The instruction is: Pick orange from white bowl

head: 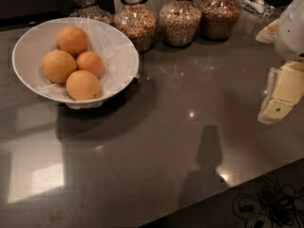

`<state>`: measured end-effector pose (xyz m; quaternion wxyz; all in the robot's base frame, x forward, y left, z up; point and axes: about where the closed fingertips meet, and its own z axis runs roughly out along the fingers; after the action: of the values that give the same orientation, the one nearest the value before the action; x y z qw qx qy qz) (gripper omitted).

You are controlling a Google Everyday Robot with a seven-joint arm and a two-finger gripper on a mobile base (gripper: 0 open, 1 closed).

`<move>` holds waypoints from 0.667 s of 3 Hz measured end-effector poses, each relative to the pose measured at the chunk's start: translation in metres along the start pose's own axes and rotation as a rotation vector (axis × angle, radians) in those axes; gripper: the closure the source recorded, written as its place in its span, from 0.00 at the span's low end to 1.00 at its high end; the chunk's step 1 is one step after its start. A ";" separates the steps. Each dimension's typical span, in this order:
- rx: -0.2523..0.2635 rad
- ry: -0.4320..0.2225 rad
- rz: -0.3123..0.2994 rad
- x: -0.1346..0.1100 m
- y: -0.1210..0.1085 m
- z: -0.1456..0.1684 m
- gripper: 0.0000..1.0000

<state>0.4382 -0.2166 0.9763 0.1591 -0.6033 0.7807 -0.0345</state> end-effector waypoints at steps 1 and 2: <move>0.000 0.000 0.000 0.000 0.000 0.000 0.00; 0.008 -0.054 -0.028 -0.028 -0.009 0.009 0.00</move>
Offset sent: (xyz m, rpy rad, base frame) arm 0.0426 0.0608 -0.0062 0.0995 -0.0429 0.0936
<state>0.4559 -0.1910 0.9756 0.1820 -0.6143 0.7675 -0.0233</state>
